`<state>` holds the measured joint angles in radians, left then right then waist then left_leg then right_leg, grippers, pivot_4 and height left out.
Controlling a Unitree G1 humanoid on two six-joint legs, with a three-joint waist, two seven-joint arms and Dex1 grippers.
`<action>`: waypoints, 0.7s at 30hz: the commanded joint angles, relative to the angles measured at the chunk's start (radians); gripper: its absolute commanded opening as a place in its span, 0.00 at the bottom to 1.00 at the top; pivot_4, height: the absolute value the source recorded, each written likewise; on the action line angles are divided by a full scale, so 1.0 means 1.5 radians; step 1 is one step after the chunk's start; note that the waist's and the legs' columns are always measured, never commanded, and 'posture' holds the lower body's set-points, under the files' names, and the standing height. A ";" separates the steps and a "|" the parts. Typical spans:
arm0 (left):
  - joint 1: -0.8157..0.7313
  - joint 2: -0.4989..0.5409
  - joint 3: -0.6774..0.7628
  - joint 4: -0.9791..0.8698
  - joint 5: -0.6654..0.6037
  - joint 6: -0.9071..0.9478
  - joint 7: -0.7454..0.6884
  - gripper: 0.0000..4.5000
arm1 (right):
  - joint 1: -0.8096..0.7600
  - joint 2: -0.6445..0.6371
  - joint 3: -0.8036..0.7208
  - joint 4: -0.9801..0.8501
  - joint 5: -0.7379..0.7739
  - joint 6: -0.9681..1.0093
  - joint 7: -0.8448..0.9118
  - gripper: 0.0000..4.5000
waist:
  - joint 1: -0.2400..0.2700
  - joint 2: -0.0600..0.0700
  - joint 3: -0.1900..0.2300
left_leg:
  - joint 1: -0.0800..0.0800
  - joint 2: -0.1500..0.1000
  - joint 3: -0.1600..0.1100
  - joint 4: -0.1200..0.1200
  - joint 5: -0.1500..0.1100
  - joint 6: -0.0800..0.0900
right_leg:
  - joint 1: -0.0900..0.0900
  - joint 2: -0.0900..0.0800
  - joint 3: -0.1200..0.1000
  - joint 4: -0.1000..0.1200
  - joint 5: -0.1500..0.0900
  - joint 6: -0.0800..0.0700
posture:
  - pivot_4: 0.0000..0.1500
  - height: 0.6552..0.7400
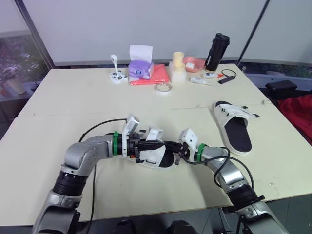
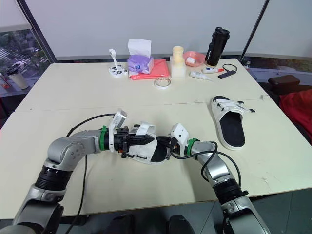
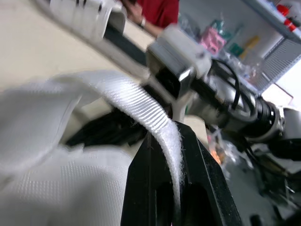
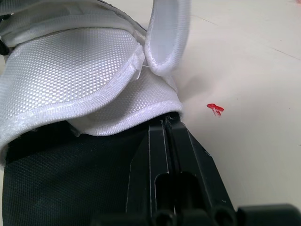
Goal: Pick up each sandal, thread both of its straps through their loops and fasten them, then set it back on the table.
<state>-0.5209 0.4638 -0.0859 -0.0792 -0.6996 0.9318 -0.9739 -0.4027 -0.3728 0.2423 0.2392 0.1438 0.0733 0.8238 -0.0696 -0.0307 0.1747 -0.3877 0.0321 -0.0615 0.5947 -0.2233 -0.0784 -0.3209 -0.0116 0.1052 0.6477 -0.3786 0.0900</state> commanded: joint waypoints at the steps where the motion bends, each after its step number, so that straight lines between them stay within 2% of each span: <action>1: -0.004 0.000 0.013 -0.026 -0.019 0.015 0.009 0.30 | 0.041 -0.012 0.026 0.087 -0.052 0.055 -0.018 0.00 | 0.000 0.000 0.000 | 0.000 0.000 0.000 0.000 0.000 0.000 | 0.000 0.000 0.000 0.000 0.000 0.000 | 1.00 1.00; 4: -0.003 0.008 0.026 -0.036 -0.030 0.037 0.024 0.64 | 0.039 -0.011 0.026 0.087 -0.052 0.055 -0.017 0.00 | 0.000 0.000 0.000 | 0.000 0.000 0.000 0.000 0.000 0.000 | 0.000 0.000 0.000 0.000 0.000 0.000 | 1.00 1.00; 10: 0.004 0.063 0.084 -0.080 -0.103 0.101 0.010 0.64 | 0.042 -0.015 0.026 0.087 -0.052 0.053 -0.014 0.00 | 0.000 0.000 0.000 | 0.000 0.000 0.000 0.000 0.000 0.000 | 0.000 0.000 0.000 0.000 0.000 0.000 | 1.00 1.00; 13: 0.030 0.112 0.088 -0.120 -0.126 0.119 -0.018 0.64 | 0.040 -0.015 0.027 0.090 -0.052 0.052 -0.013 0.00 | -0.001 0.000 0.000 | 0.000 0.000 0.000 0.000 0.000 -0.001 | 0.000 -0.001 0.000 0.000 0.000 0.000 | 1.00 1.00; 17: 0.066 0.147 0.059 -0.161 -0.113 0.096 -0.036 0.64 | 0.033 -0.010 0.029 0.100 -0.053 0.049 -0.012 0.00 | 0.000 0.000 0.000 | 0.000 0.000 0.000 0.000 0.000 -0.001 | -0.001 -0.001 0.000 0.000 -0.001 -0.003 | 1.00 1.00; 21: 0.075 0.138 0.022 -0.158 -0.058 0.038 -0.022 0.64 | 0.029 -0.006 0.031 0.102 -0.053 0.049 -0.011 0.00 | 0.000 0.000 0.000 | -0.001 0.000 0.000 0.000 0.000 -0.001 | -0.001 -0.001 0.001 -0.001 -0.001 -0.004 | 1.00 1.00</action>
<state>-0.4041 0.6728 -0.0425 -0.2949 -0.8143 1.0356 -1.0103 -0.4080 -0.3729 0.2428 0.2434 0.1438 0.0733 0.8260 -0.0700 -0.0311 0.1752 -0.3891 0.0321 -0.0612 0.5946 -0.2242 -0.0812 -0.3226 -0.0135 0.1067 0.6462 -0.3807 0.0843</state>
